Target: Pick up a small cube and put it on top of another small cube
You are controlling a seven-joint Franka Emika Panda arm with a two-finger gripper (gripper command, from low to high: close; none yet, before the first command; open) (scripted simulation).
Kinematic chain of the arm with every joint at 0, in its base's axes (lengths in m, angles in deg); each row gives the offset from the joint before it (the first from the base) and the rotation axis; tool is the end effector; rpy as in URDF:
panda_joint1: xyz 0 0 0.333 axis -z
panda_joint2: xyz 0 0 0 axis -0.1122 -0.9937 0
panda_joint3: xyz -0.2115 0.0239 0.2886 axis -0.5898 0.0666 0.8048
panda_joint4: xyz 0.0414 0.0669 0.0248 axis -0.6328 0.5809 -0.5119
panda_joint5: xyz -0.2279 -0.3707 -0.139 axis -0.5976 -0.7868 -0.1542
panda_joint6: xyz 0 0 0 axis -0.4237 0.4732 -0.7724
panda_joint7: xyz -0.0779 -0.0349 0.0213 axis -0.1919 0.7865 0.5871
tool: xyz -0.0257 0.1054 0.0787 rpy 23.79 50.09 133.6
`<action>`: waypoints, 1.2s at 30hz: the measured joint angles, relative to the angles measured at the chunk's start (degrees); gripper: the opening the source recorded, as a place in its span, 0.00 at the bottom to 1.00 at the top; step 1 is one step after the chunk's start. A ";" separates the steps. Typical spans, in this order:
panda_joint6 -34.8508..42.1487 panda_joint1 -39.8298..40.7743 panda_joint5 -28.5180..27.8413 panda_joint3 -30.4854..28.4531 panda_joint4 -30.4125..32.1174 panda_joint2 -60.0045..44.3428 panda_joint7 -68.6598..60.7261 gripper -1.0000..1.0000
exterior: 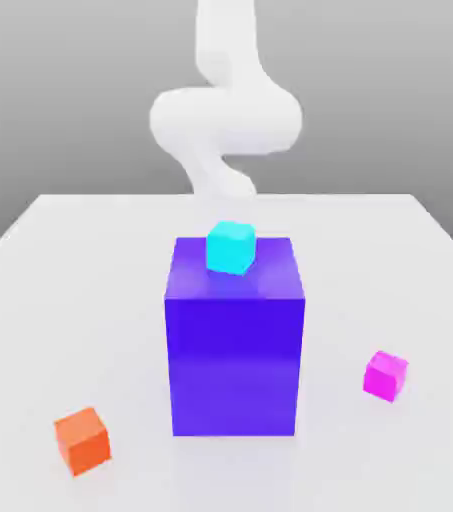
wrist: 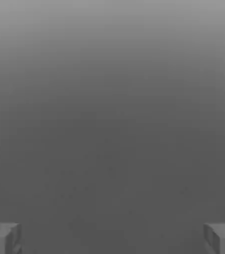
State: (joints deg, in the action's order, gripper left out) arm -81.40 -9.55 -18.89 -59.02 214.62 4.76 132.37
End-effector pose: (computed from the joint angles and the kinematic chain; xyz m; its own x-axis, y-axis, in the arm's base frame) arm 0.4332 0.0298 0.6689 0.5849 -0.6633 0.4668 -0.4737 -0.7465 -0.4672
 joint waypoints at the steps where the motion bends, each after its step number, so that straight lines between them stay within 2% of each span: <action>1: -1.50 -1.48 0.63 0.34 1.39 -2.29 -1.09 0.50; 9: -12.79 -11.93 4.41 4.75 11.79 -19.56 -8.53 0.50; 15: -21.09 -17.93 4.35 9.83 19.40 -31.99 -11.88 0.50; 18: -25.30 -21.12 1.53 12.41 23.24 -38.27 -11.56 0.50; 21: -29.68 -22.90 -4.41 12.43 25.69 -44.64 -8.60 0.50; 24: -34.48 -25.74 -10.05 8.54 24.99 -50.93 -4.73 0.50; 27: -39.43 -29.84 -13.11 3.76 23.80 -57.11 -2.34 0.50; 28: -40.39 -30.64 -13.46 2.89 23.57 -58.27 -2.03 0.00; 36: -39.13 -29.78 -13.16 3.83 23.89 -56.72 -2.27 0.00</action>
State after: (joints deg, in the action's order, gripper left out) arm -120.52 -39.33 -32.05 -55.18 238.51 -51.96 130.11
